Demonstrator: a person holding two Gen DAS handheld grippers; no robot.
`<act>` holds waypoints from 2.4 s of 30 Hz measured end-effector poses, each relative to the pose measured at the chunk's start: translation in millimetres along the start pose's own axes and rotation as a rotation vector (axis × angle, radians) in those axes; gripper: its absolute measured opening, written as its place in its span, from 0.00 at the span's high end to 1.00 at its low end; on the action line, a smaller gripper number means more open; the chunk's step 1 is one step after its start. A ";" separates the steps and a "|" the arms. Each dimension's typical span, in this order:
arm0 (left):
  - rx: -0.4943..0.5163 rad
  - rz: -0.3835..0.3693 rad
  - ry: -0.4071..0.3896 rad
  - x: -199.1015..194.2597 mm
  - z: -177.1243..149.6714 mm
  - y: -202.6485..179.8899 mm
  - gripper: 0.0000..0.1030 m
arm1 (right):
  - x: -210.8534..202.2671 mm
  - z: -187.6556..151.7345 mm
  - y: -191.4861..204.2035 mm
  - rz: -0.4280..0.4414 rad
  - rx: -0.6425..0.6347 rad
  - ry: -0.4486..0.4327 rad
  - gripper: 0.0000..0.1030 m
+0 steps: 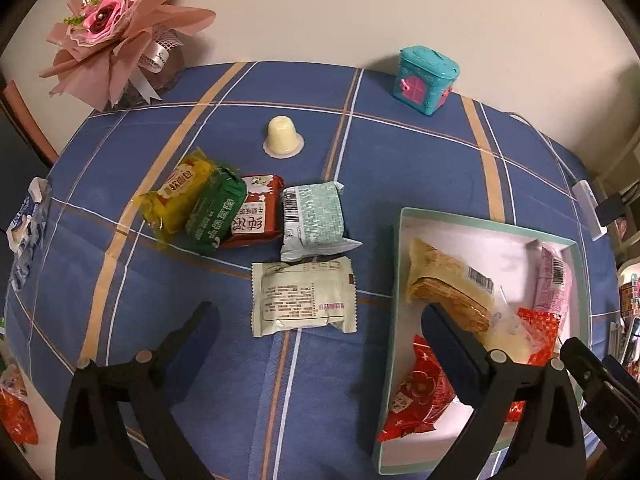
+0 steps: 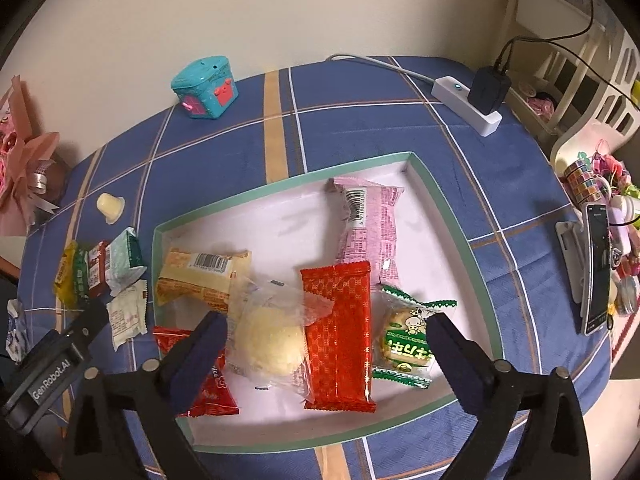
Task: Organize snacks
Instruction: 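Move both tools back to the pile, left toward the yellow bread pack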
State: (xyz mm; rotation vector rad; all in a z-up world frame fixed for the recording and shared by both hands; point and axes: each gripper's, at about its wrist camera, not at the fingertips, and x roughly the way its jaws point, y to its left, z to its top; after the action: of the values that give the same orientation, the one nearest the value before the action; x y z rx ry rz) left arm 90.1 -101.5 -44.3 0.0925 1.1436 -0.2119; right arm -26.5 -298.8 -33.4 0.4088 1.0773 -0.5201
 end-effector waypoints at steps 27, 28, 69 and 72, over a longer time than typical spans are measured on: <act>-0.143 0.179 0.009 4.8 9.9 102.6 0.02 | 5.9 -13.1 80.9 0.055 -0.115 0.011 0.00; -0.159 0.187 0.007 3.6 10.4 112.2 0.02 | 6.1 -14.6 87.7 0.062 -0.125 0.012 0.00; 0.203 0.140 0.071 92.5 102.9 138.5 0.02 | 96.8 -30.9 237.2 0.141 -0.370 0.181 0.03; 0.217 0.136 0.081 100.6 103.5 134.0 0.10 | 106.6 -33.9 238.1 0.122 -0.371 0.199 0.06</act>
State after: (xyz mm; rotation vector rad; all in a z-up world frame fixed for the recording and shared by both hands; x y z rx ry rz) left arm 251.1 -1.5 -97.8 0.3728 1.1874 -0.2129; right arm 128.2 -108.8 -129.0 0.1996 1.3021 -0.1662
